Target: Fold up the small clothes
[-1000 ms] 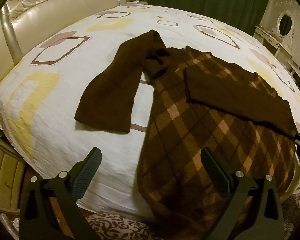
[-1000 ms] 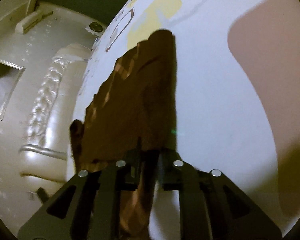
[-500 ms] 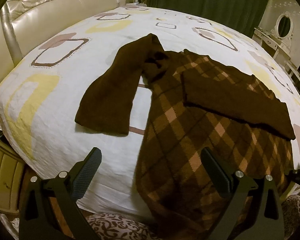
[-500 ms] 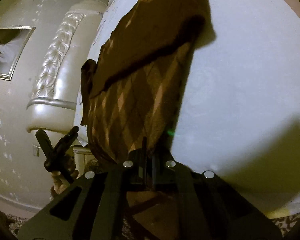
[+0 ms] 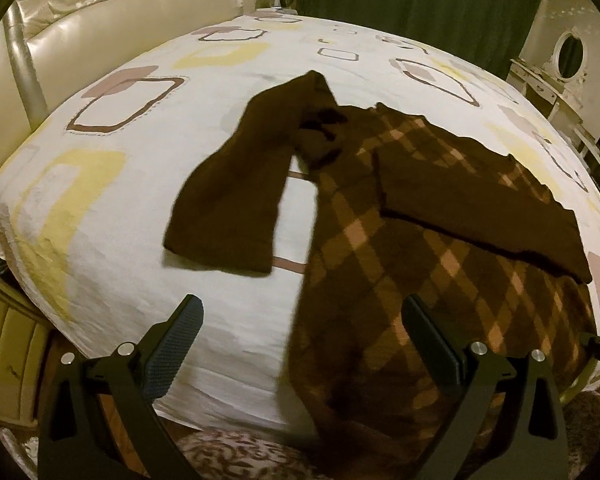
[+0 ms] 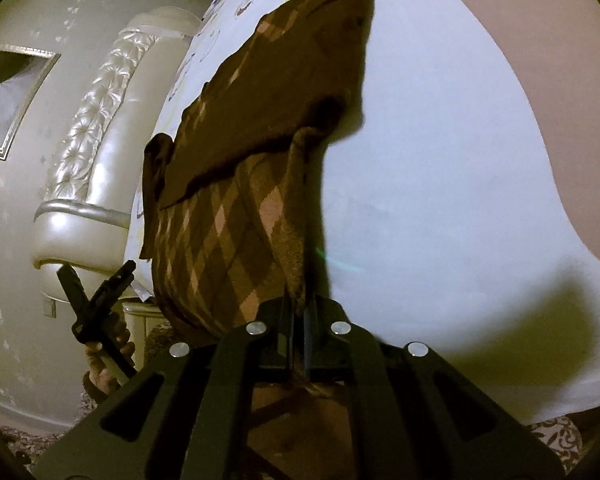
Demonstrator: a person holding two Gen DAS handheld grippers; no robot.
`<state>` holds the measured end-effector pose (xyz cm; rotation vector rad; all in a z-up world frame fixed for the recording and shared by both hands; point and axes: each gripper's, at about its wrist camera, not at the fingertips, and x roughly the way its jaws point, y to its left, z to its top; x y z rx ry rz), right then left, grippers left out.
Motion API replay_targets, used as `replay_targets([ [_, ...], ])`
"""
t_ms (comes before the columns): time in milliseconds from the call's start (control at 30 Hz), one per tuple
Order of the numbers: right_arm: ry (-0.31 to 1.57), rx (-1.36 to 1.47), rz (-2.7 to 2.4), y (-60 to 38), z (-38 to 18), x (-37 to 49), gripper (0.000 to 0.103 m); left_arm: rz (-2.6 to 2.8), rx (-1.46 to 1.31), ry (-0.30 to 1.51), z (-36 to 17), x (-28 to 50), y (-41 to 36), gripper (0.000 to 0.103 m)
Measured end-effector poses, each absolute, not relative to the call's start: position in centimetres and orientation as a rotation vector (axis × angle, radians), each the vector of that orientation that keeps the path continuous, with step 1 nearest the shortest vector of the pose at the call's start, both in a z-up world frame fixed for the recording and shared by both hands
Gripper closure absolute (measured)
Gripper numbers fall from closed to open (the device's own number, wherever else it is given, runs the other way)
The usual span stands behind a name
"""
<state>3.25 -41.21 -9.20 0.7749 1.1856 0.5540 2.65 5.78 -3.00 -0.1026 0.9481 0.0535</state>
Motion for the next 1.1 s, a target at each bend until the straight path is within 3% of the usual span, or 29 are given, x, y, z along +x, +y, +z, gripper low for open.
replay_targets([
  [267,1.09,0.675,0.457,-41.6,-4.0,3.8,0.086,0.065,-0.154,0.926,-3.6,2.4,10.2,0.004],
  [433,1.055,0.608,0.572,-35.7,-0.4,6.2,0.077,0.088,-0.201,0.937,-4.6,2.7,12.6,0.004],
  [800,1.187,0.643,1.037,-9.0,-0.5,11.4,0.076,0.137,-0.252,0.905,-4.8,2.6,16.4,0.004],
  [1100,1.303,0.711,0.886,-1.9,-4.4,12.1,0.076,0.15,-0.298,0.908,-5.5,1.9,18.8,0.004],
])
